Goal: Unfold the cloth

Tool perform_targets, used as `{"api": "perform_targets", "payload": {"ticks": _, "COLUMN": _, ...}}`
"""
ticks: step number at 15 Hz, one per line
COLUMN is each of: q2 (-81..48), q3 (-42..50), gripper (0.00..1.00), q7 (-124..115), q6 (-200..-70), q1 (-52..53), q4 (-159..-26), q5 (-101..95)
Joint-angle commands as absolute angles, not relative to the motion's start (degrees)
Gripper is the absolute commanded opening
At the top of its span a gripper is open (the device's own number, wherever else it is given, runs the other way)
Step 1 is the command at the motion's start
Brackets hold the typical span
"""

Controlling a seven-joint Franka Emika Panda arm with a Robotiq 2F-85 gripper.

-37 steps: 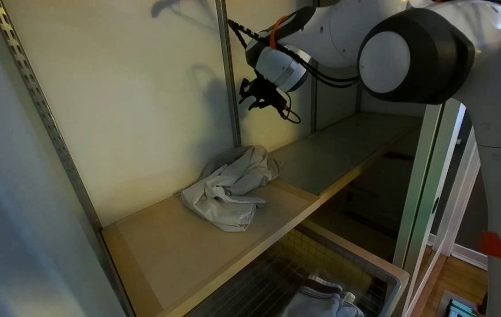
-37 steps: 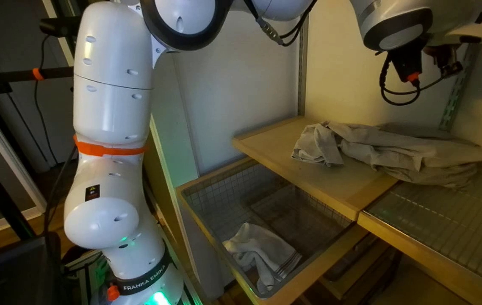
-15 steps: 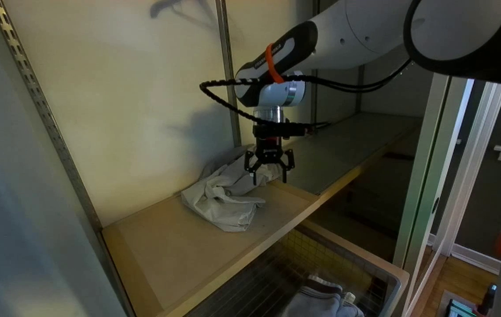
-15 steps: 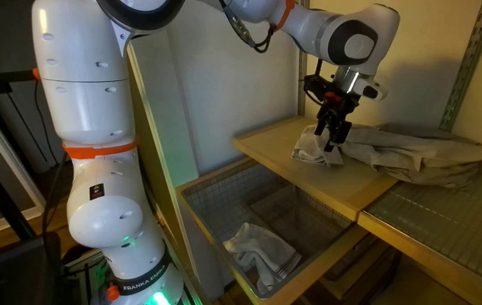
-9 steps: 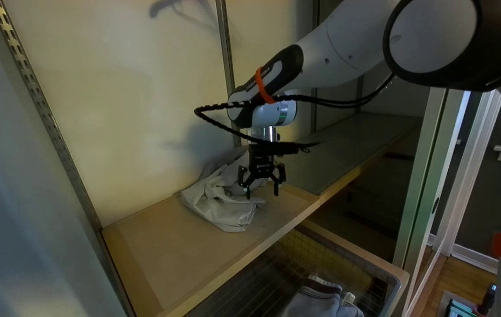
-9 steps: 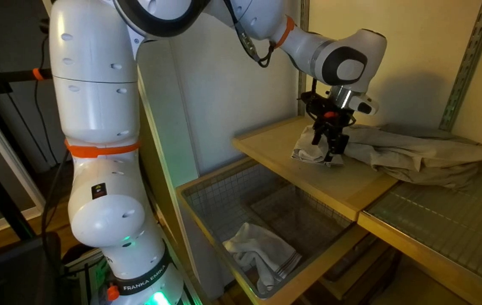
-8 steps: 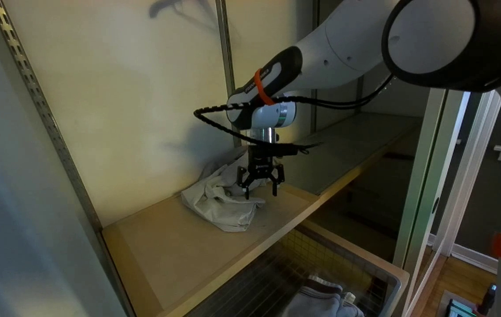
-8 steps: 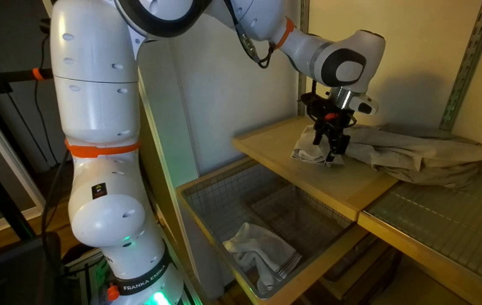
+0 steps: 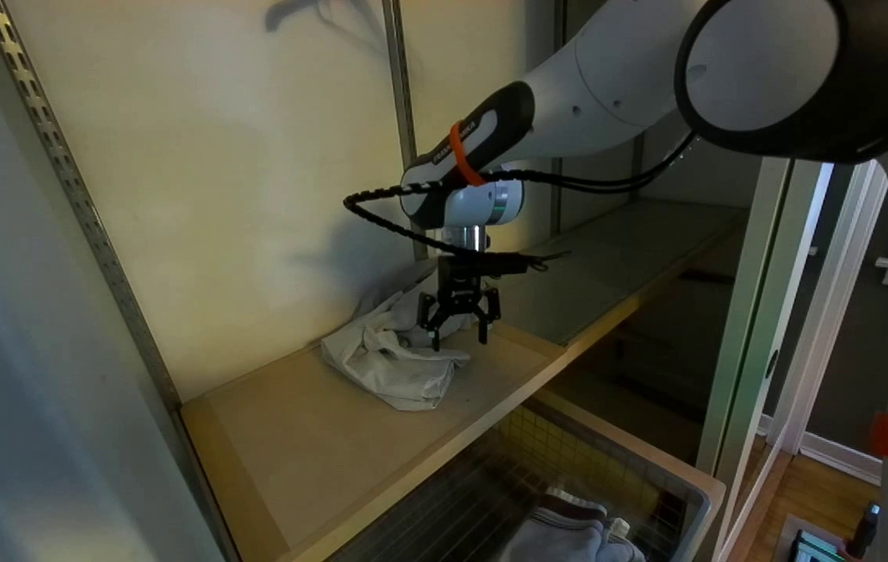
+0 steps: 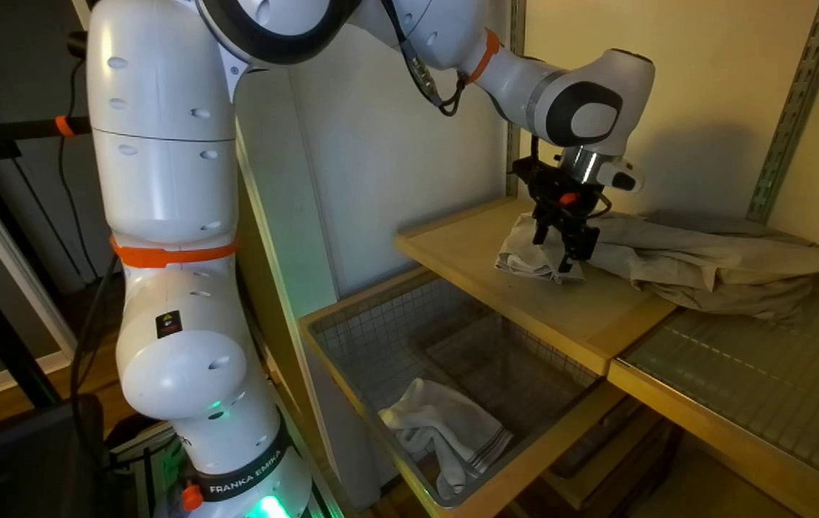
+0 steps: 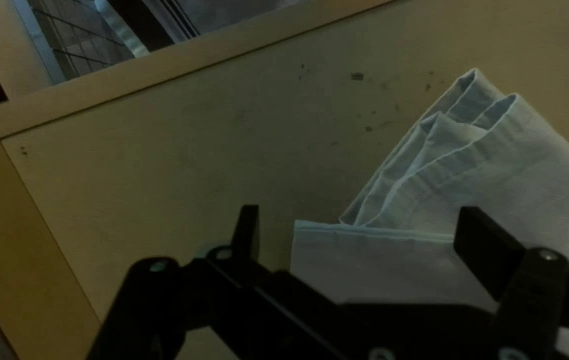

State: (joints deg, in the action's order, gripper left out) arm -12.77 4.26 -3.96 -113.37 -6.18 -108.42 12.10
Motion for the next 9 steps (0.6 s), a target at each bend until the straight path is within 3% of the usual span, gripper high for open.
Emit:
{"api": "perform_targets", "payload": {"ticks": 1, "q2": -13.5, "q3": 3.6, "gripper": 1.0, "q7": 4.4, "q6": -115.2, "q1": -6.6, "q4": -108.9, "q5": 12.6}}
{"api": "perform_targets", "payload": {"ticks": 9, "q2": -14.3, "q3": 1.3, "gripper": 1.0, "q7": 26.9, "q6": -119.6, "q1": -7.4, "q4": -110.4, "q5": 13.5}}
